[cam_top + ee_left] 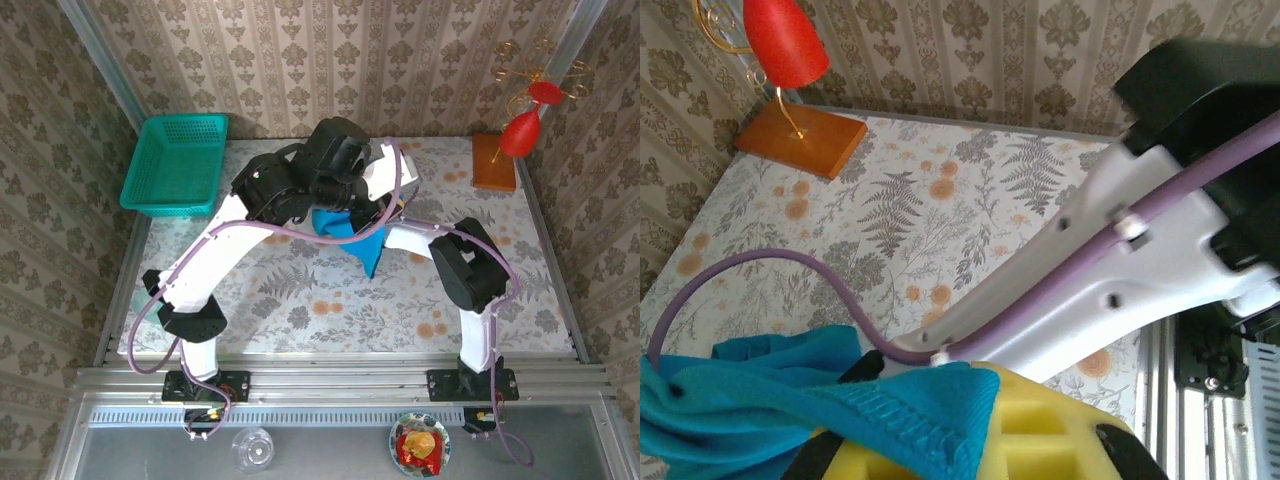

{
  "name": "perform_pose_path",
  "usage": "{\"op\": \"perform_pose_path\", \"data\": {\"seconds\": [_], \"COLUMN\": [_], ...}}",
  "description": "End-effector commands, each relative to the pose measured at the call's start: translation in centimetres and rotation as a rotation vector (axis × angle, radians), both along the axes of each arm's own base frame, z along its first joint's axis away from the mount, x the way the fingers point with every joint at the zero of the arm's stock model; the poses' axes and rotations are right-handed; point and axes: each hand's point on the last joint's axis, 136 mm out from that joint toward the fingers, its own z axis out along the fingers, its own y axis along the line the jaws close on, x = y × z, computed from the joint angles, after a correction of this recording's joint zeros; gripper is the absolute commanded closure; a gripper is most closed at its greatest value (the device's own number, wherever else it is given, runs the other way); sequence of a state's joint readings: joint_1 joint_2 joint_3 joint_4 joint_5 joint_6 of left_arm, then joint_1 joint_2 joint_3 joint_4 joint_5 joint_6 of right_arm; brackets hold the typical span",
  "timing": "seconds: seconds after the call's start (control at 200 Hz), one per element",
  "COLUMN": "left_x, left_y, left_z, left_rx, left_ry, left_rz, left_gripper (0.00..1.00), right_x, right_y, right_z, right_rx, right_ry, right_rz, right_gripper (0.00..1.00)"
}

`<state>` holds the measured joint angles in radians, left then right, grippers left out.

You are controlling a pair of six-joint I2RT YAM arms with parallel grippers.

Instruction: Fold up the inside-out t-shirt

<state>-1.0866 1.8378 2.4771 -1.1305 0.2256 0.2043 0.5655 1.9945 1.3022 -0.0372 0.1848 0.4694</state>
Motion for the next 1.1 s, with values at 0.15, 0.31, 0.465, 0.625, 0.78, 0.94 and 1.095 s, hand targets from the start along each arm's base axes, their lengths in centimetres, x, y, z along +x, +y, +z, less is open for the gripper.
{"op": "perform_pose_path", "data": {"seconds": [0.15, 0.31, 0.465, 0.625, 0.78, 0.94, 1.095], "left_x": [-4.6, -1.5, 4.7, 12.0, 16.7, 20.5, 22.6], "left_y": [3.5, 5.4, 8.3, 12.5, 15.2, 17.7, 19.7], "left_z": [8.4, 7.9, 4.5, -1.1, -8.0, -16.4, -23.7], "left_rx": [-0.260, -0.238, -0.145, -0.074, -0.063, -0.044, -0.004], "left_ry": [-0.053, -0.125, -0.143, -0.055, 0.112, 0.319, 0.459], "left_rz": [-0.085, 0.080, 0.323, 0.592, 0.719, 0.824, 0.912], "left_gripper": [1.00, 1.00, 1.00, 1.00, 1.00, 1.00, 1.00], "right_x": [-2.6, -4.0, -6.2, -8.8, -11.5, -14.0, -16.0], "right_y": [-2.1, -3.4, -3.9, -3.7, -3.0, -1.9, -0.3], "right_z": [-5.8, -6.5, -5.2, -1.7, 1.8, 6.4, 11.1], "right_rx": [-0.179, -0.197, -0.167, -0.118, -0.080, -0.012, 0.113], "right_ry": [0.279, 0.326, 0.336, 0.298, 0.272, 0.207, 0.120], "right_rz": [0.010, 0.007, 0.046, 0.117, 0.208, 0.298, 0.396], "right_gripper": [0.17, 0.39, 0.78, 0.96, 1.00, 1.00, 1.00]}}
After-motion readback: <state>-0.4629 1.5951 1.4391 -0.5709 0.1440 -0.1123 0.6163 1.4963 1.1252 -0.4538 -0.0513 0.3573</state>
